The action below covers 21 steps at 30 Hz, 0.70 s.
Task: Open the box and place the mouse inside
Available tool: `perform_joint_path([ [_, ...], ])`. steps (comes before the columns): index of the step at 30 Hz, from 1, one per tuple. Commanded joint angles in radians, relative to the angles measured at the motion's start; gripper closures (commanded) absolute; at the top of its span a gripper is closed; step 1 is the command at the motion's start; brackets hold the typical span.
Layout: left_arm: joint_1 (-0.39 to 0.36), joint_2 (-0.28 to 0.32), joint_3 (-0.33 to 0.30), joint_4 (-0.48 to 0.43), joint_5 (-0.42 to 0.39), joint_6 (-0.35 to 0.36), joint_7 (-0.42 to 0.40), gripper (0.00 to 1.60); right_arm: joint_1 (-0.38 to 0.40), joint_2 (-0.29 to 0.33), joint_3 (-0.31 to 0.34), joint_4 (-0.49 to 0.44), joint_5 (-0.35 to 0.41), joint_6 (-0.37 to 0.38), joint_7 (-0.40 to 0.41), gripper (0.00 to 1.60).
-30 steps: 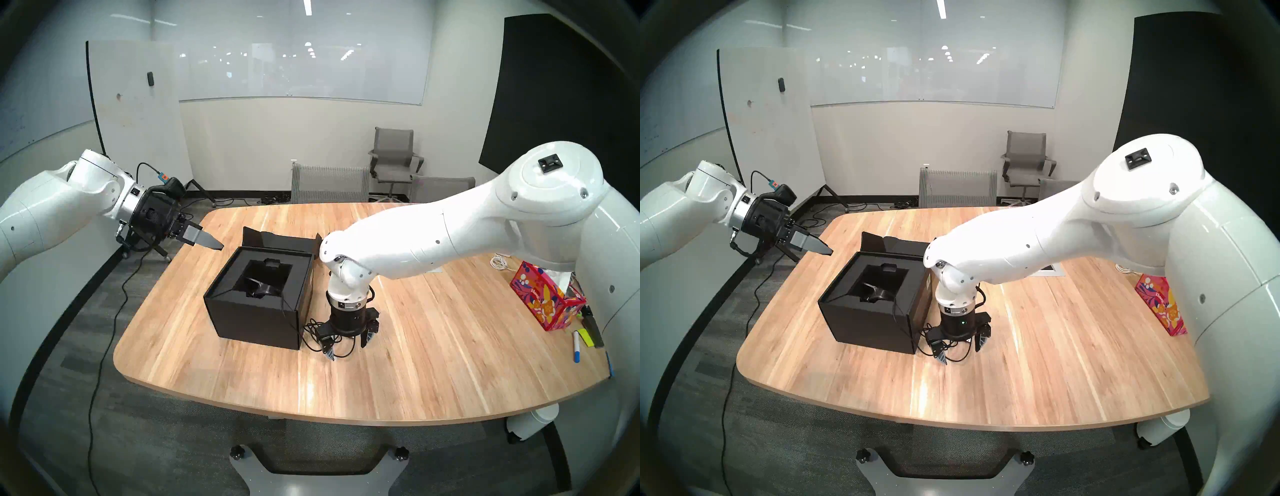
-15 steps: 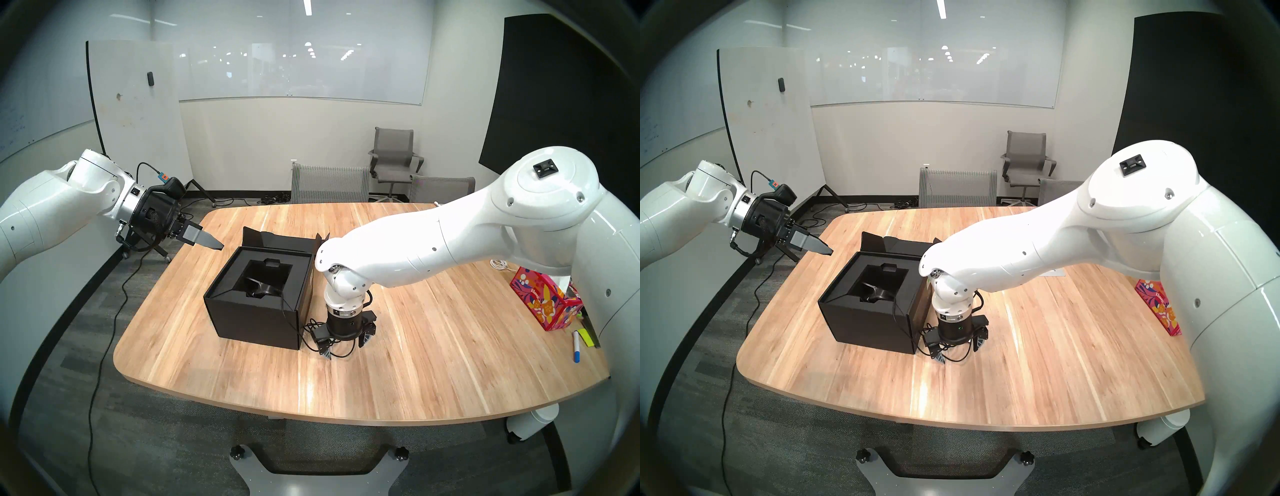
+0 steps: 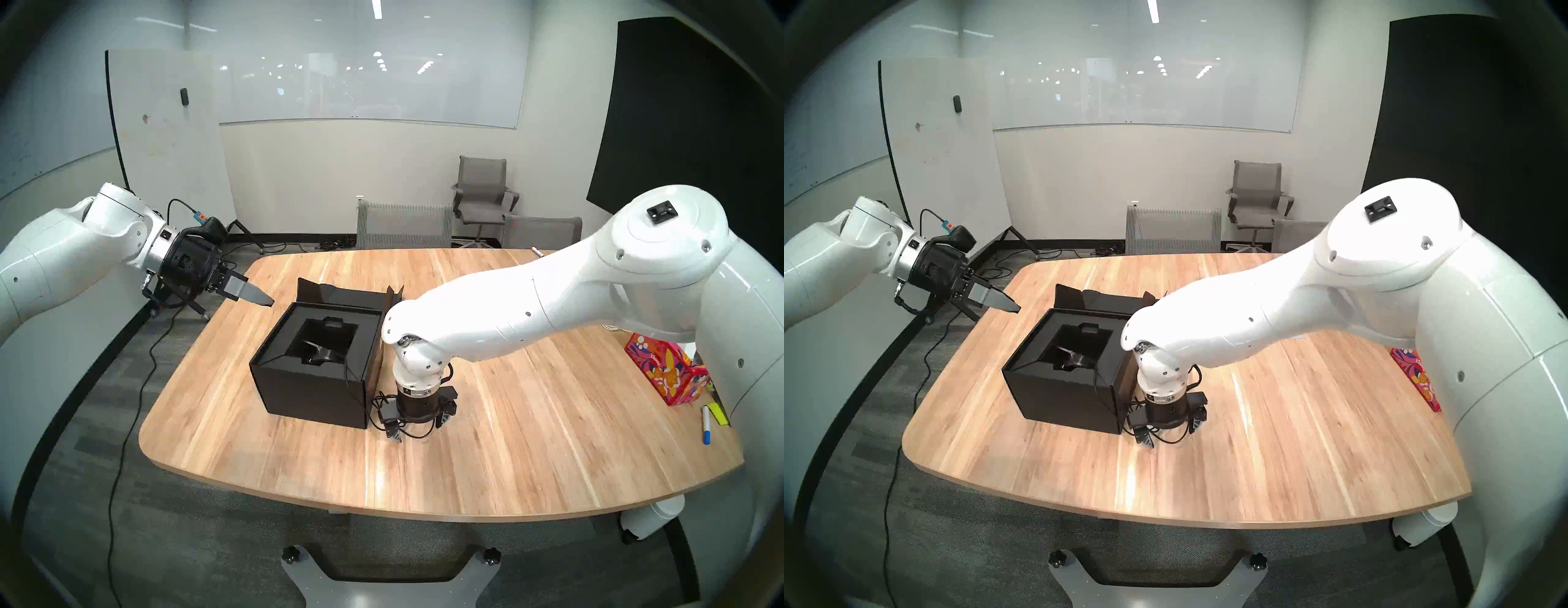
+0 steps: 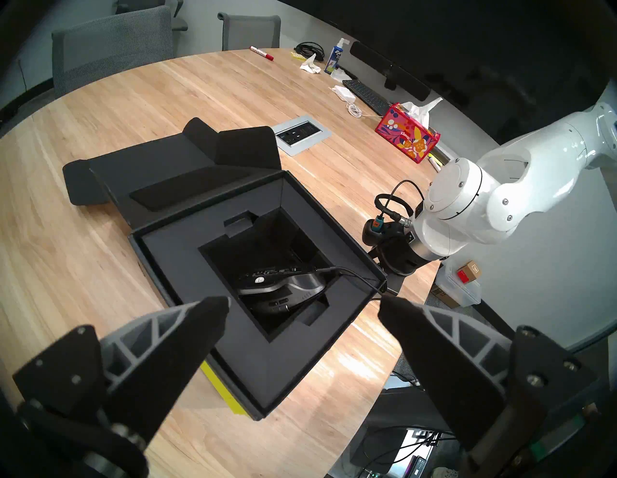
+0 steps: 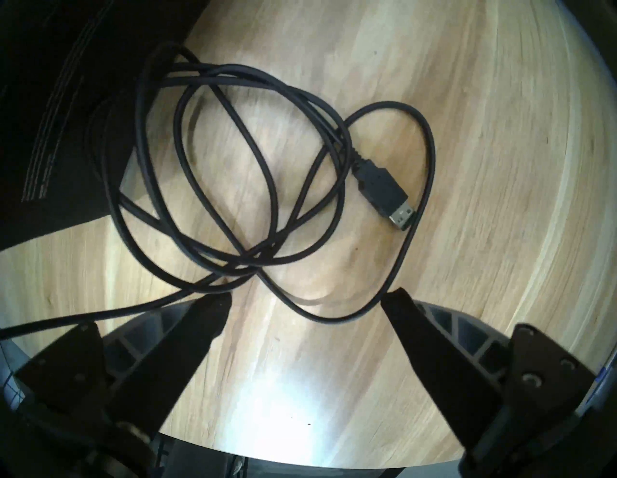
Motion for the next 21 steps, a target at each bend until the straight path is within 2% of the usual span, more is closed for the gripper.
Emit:
perform_joint_path([
  [1, -0.020, -0.001, -0.013, 0.002, -0.004, -0.002, -0.028, 0.00, 0.003, 0.001, 0.001, 0.003, -0.005, -0.023, -0.004, 0.00],
  [4, -0.021, -0.001, -0.012, 0.002, -0.004, -0.002, -0.028, 0.00, 0.006, 0.002, 0.001, -0.004, -0.009, -0.033, -0.007, 0.04],
  [5, -0.021, -0.001, -0.012, 0.002, -0.004, -0.002, -0.028, 0.00, 0.006, 0.003, 0.002, -0.005, -0.010, -0.034, -0.008, 0.16],
  [6, -0.021, -0.001, -0.012, 0.002, -0.004, -0.002, -0.028, 0.00, 0.006, 0.003, 0.002, -0.006, -0.011, -0.036, -0.009, 0.56],
  [7, -0.021, -0.001, -0.012, 0.002, -0.004, -0.002, -0.028, 0.00, 0.007, 0.004, 0.002, -0.008, -0.012, -0.038, -0.009, 0.83],
  [8, -0.021, -0.001, -0.012, 0.002, -0.004, -0.002, -0.028, 0.00, 0.007, 0.004, 0.002, -0.008, -0.012, -0.038, -0.009, 0.83],
  [10, -0.021, -0.001, -0.012, 0.002, -0.004, -0.002, -0.028, 0.00, 0.009, 0.007, 0.002, -0.016, -0.015, -0.048, -0.014, 1.10],
  [11, -0.021, -0.001, -0.012, 0.002, -0.004, -0.002, -0.028, 0.00, 0.009, 0.007, 0.002, -0.016, -0.015, -0.048, -0.014, 1.10],
  [13, -0.021, -0.001, -0.011, 0.002, -0.005, -0.003, -0.028, 0.00, 0.016, 0.012, 0.003, -0.027, -0.015, -0.055, -0.019, 1.40],
  [15, -0.021, -0.001, -0.011, 0.002, -0.005, -0.003, -0.028, 0.00, 0.017, 0.013, 0.003, -0.030, -0.015, -0.057, -0.021, 1.44],
  [17, -0.022, -0.001, -0.011, 0.002, -0.005, -0.003, -0.028, 0.00, 0.018, 0.015, 0.004, -0.033, -0.016, -0.059, -0.023, 1.59],
  [21, -0.022, -0.001, -0.011, 0.002, -0.005, -0.003, -0.028, 0.00, 0.016, 0.017, 0.005, -0.035, -0.021, -0.065, -0.024, 1.60],
])
